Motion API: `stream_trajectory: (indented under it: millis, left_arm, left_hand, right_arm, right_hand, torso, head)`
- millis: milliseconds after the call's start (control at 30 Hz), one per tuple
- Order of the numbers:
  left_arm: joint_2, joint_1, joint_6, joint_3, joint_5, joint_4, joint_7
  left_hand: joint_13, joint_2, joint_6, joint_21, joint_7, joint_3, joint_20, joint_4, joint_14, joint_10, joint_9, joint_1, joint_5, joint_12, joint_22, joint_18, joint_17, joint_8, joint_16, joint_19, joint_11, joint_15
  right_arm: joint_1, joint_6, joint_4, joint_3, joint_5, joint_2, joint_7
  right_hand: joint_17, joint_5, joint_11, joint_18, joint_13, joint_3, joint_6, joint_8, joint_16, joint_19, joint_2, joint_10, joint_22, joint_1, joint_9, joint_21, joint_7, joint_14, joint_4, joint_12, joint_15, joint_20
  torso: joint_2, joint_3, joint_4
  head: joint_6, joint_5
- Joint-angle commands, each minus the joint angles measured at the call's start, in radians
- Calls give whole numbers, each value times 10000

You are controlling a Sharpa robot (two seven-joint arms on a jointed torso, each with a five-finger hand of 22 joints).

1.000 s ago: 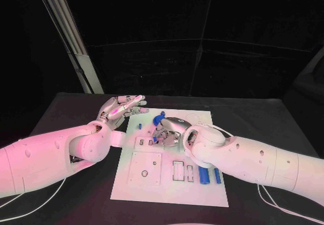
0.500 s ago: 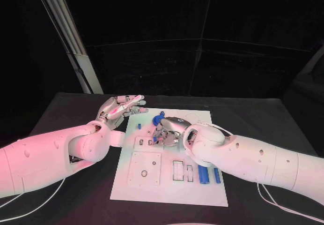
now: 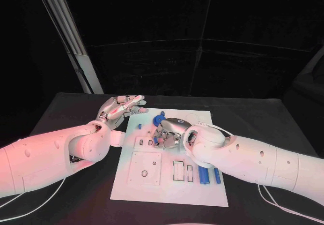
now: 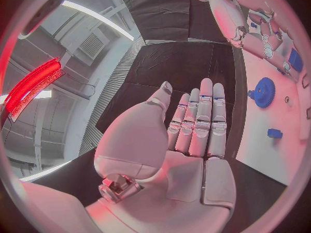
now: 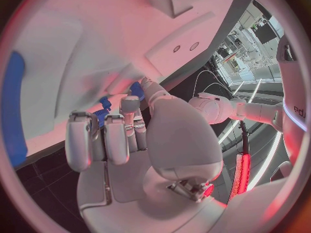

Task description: Assemble the parts on the task board

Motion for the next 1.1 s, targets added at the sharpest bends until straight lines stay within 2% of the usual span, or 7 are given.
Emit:
stream_trajectory:
  millis: [33, 300, 467, 600, 767, 900, 1100]
  left_arm:
    - [14, 19, 140, 9, 3, 3, 11]
    - [18, 19, 135, 9, 3, -20, 6]
    - [22, 18, 138, 9, 3, -29, 1]
    - [27, 18, 147, 9, 3, -37, 1]
    - [36, 18, 163, 9, 3, -74, -3]
    - [32, 17, 156, 8, 3, -115, -16]
    - [16, 17, 79, 8, -31, -238, -136]
  left_hand:
    - [-9, 116, 46, -46, 13, -11, 48, -57, -47, 34, 0, -15, -5, -23, -9, 70, 10, -56, -65, 3, -27, -9]
    - [-9, 116, 46, -46, 13, -11, 48, -57, -47, 34, 0, -15, -5, -23, -9, 70, 10, -56, -65, 3, -27, -9]
    - [-9, 116, 46, -46, 13, -11, 48, -57, -47, 34, 0, -15, -5, -23, -9, 70, 10, -56, -65, 3, -27, -9]
    - [-9, 116, 46, -46, 13, -11, 48, -57, -47, 34, 0, -15, -5, -23, -9, 70, 10, -56, -65, 3, -27, -9]
    - [-10, 117, 44, -48, 16, -7, 48, -63, -47, 32, -1, -20, -5, -31, -13, 70, 15, -63, -72, 4, -24, -8]
    - [-8, 124, 59, -35, -4, 7, 39, -78, 8, 58, 0, -27, -5, -35, -14, 76, 38, -69, -60, 38, -38, -25]
    - [-12, 107, 68, 75, -3, 30, -35, -131, 287, 79, -2, -72, -6, -93, 6, 87, 145, -117, 17, 270, -65, -98]
  right_arm:
    - [-32, 144, -17, -41, -118, -12, -197]
    - [-32, 5, 1, -42, -120, -4, -197]
    - [-32, -261, 22, -43, -120, -4, -217]
    - [-33, -1075, 54, -43, -29, -21, -14]
    - [-35, -2117, 123, -42, 679, -99, 1238]
    - [-34, -2490, 254, -39, 1692, -282, 2641]
    - [8, -2391, 697, -27, 3809, -918, 4294]
  right_hand:
    - [173, 42, -8, -104, -34, -100, -77, -9, -49, -45, -5, -84, 728, -107, -7, -39, 14, 543, 24, -63, 64, 44]
    - [153, -7, 4, -101, -90, -263, -147, -1, -65, -55, -79, -126, 714, -270, -4, -48, 17, 537, 144, -94, 75, 55]
    - [122, -635, 41, -98, -148, -819, -302, 0, -91, -64, -253, -174, 702, -663, -9, -59, 43, 528, 490, -87, 106, 82]
    - [69, -697, 107, -89, -331, -1428, -545, -5, -130, -93, -262, -360, 660, -726, -19, -82, 113, 514, 863, -224, 161, 127]
    - [-113, -121, 238, -53, -301, -2184, -1149, -33, -246, -212, -331, -397, 497, -372, -29, -163, 272, 468, 1308, -56, 261, 224]
    - [-95, -395, 365, -41, -306, -2829, -1867, -45, -252, -256, -409, -458, 448, -100, -41, -197, 409, 468, 1714, 29, 374, 319]
    - [-539, -385, 354, 117, -908, -2789, -1493, 62, -529, -777, 183, -1010, -236, 302, 17, -531, 389, 334, 1550, -581, 385, 356]
  torso:
    - [-2, -2, 2]
    - [-1, -3, 2]
    - [1, 0, -3]
    - [-1, 0, -5]
    - [-8, 11, -3]
    - [-14, 11, -7]
    - [-56, 11, -25]
  head:
    - [-8, -7]
    - [-8, -6]
    - [-3, -5]
    - [6, -9]
    - [33, -4]
    - [77, 7]
    - [94, 23]
